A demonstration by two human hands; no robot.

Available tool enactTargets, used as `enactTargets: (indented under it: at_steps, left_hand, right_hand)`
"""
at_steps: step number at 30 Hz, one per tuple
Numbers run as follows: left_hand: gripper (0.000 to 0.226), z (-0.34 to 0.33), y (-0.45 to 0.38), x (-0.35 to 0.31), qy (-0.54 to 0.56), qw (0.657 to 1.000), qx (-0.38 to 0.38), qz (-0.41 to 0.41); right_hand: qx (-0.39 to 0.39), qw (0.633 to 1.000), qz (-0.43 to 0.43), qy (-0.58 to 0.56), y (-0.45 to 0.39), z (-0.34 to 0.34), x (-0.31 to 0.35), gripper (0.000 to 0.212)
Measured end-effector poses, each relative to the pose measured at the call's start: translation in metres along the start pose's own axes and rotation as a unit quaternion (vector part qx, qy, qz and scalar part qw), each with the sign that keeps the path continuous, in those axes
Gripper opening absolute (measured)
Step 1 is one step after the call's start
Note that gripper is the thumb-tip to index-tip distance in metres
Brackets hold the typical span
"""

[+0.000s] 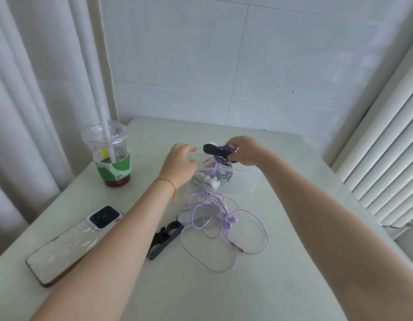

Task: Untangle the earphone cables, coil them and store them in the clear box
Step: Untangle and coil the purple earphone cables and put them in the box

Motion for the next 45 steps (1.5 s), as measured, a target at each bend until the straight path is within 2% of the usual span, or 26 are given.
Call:
enactTargets:
  at_steps: [5,10,13,18,20,22,24,26,28,30,32,34,36,38,40,43,45]
  left_hand:
    - [0.049,-0.001,0.003,-0.001,0.025,1.0,-0.013,0.003]
    - [0.041,-0.003,0.003,0.002,0.032,0.999,-0.013,-0.004]
    - [0.034,-0.006,0.004,0.004,0.035,0.999,-0.012,0.012]
    - [0.032,-0.005,0.006,0.004,0.02,1.0,-0.008,0.018]
    - [0.032,-0.003,0.006,0.002,0.018,1.0,-0.007,0.02]
    - [0.031,-0.001,0.006,0.0,0.016,1.0,-0.01,0.015]
    - [0.029,0.001,0.009,-0.006,0.014,0.999,-0.036,-0.012]
    - [0.022,0.006,0.018,-0.019,0.028,0.992,-0.106,-0.059]
    - [0.017,0.01,0.03,-0.033,0.045,0.984,-0.152,-0.083]
    - [0.02,0.007,0.038,-0.044,0.054,0.993,-0.084,-0.067]
    - [0.019,-0.002,0.044,-0.051,0.03,0.998,0.044,-0.019]
    - [0.015,-0.01,0.051,-0.054,-0.045,0.988,0.146,0.014]
    - [0.013,-0.015,0.056,-0.051,-0.128,0.967,0.217,0.04]
    - [0.023,-0.021,0.06,-0.045,-0.173,0.948,0.258,0.062]
    - [0.032,-0.023,0.06,-0.039,-0.171,0.947,0.265,0.067]
    - [0.044,-0.019,0.058,-0.033,-0.152,0.946,0.271,0.088]
    - [0.049,-0.014,0.058,-0.031,-0.158,0.937,0.293,0.11]
  right_hand:
    - [0.075,0.989,0.031,-0.123,-0.004,-0.007,0.011,0.03]
    - [0.202,0.97,0.051,-0.127,-0.003,-0.018,0.022,0.025]
    - [0.148,0.986,0.031,-0.064,-0.003,-0.022,0.025,0.02]
    - [0.158,0.986,0.015,-0.049,0.002,-0.016,0.028,0.024]
    - [0.131,0.991,0.008,-0.037,0.003,-0.007,0.027,0.025]
    - [0.086,0.995,-0.001,-0.041,0.008,0.004,0.024,0.016]
    - [0.004,0.999,-0.007,-0.051,0.016,0.016,0.02,0.01]
    - [-0.072,0.992,-0.015,-0.103,0.031,0.024,0.016,0.009]
    - [-0.093,0.98,-0.024,-0.177,0.051,0.023,0.013,0.008]
    - [-0.058,0.975,-0.013,-0.213,0.07,0.012,0.016,0.01]
    - [-0.007,0.979,0.004,-0.202,0.084,-0.004,0.021,0.013]
    - [0.008,0.989,0.002,-0.146,0.094,-0.017,0.023,0.015]
    - [0.03,0.998,-0.005,-0.055,0.101,-0.027,0.024,0.022]
    - [0.081,0.997,-0.004,0.005,0.103,-0.038,0.025,0.028]
    - [0.107,0.994,-0.01,0.013,0.1,-0.044,0.024,0.022]
    - [0.076,0.997,-0.012,-0.002,0.093,-0.041,0.022,0.017]
    - [0.016,0.996,-0.041,-0.082,0.09,-0.032,0.016,0.018]
Point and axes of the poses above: each hand's wrist, its own y-axis away from the middle knuckle, its own z-axis out of the back of the hand, x = y × z, the point moved 3 cm from there along -y, towards the middle knuckle, and after that the axes turned 14 degrees about y, right-handed, at the moved point
